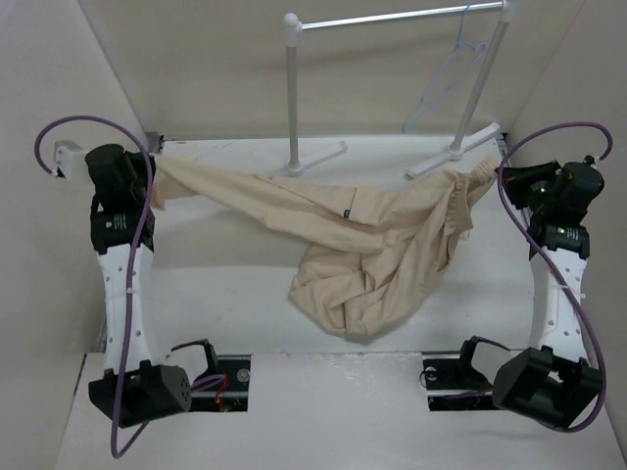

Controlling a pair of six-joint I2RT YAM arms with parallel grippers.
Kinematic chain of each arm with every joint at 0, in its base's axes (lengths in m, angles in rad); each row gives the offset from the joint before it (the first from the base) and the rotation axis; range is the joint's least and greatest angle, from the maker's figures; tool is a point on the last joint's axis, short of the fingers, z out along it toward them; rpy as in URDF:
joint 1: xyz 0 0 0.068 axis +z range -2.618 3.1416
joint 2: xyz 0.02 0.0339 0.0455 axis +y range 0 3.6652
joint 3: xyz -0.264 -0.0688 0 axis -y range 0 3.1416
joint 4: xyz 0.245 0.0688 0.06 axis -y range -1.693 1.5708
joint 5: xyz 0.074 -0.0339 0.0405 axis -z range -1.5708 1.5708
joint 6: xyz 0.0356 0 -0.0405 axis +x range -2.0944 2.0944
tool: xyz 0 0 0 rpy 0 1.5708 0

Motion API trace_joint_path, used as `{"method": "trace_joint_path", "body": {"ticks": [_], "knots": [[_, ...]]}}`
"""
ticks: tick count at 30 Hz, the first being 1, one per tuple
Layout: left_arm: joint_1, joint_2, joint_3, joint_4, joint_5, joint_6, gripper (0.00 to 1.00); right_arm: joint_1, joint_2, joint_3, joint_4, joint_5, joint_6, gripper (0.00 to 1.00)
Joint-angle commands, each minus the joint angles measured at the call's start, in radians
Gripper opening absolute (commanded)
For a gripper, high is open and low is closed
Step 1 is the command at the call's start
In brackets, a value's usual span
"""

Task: Place the trousers on the hanger
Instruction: Flatten out the trousers at the center of the board.

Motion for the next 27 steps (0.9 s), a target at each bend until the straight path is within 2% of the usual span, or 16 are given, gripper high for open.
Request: {"method": "trace_joint_path", "body": {"ticks": [1,5,8,10,11,13,14,16,19,21,23,24,25,27], "knots": [[0.05,0.047,-0.158,-0.012,-0.045,0.008,0.01,-0.027,0.06,0.049,0.05,0.001,0.037,0.04],[0.058,0.136,-0.22,0.125,-0.017,-0.026,0.01,-0.026,0.228,0.163,0.061,-0.008,0.041,0.04],[0.033,0.263,-0.113,0.168,-0.025,-0.021,0.02,-0.026,0.328,0.24,0.068,0.009,0.039,0.04],[0.015,0.336,-0.042,0.18,-0.035,-0.013,0.06,-0.026,0.377,0.277,0.076,0.018,0.045,0.04],[0.006,0.363,-0.014,0.177,-0.026,-0.006,0.13,-0.026,0.39,0.289,0.077,0.024,0.045,0.04],[-0.01,0.371,-0.008,0.129,0.015,0.013,0.39,-0.023,0.399,0.308,0.073,0.032,0.039,0.11],[-0.022,0.342,-0.04,0.102,0.026,0.02,0.5,-0.021,0.39,0.308,0.073,0.038,0.036,0.21],[-0.069,0.213,-0.181,0.081,0.018,0.034,0.62,-0.013,0.356,0.291,0.059,0.053,0.027,0.44],[-0.261,-0.091,-0.437,0.03,-0.084,0.034,0.63,-0.006,0.246,0.213,0.022,0.067,-0.002,0.66],[-0.454,-0.263,-0.549,-0.064,-0.202,0.02,0.58,0.013,0.152,0.14,0.001,0.099,-0.03,0.72],[-0.673,-0.359,-0.598,-0.219,-0.3,-0.05,0.54,0.043,0.068,0.075,-0.045,0.136,-0.077,0.73],[-0.759,-0.373,-0.611,-0.272,-0.319,-0.091,0.53,0.062,0.037,0.05,-0.065,0.156,-0.091,0.73],[-0.866,-0.376,-0.624,-0.327,-0.336,-0.14,0.53,0.094,0.003,0.018,-0.094,0.181,-0.114,0.68],[-1.044,-0.338,-0.654,-0.352,-0.338,-0.234,0.56,0.164,-0.059,-0.055,-0.154,0.237,-0.154,0.42]]}}
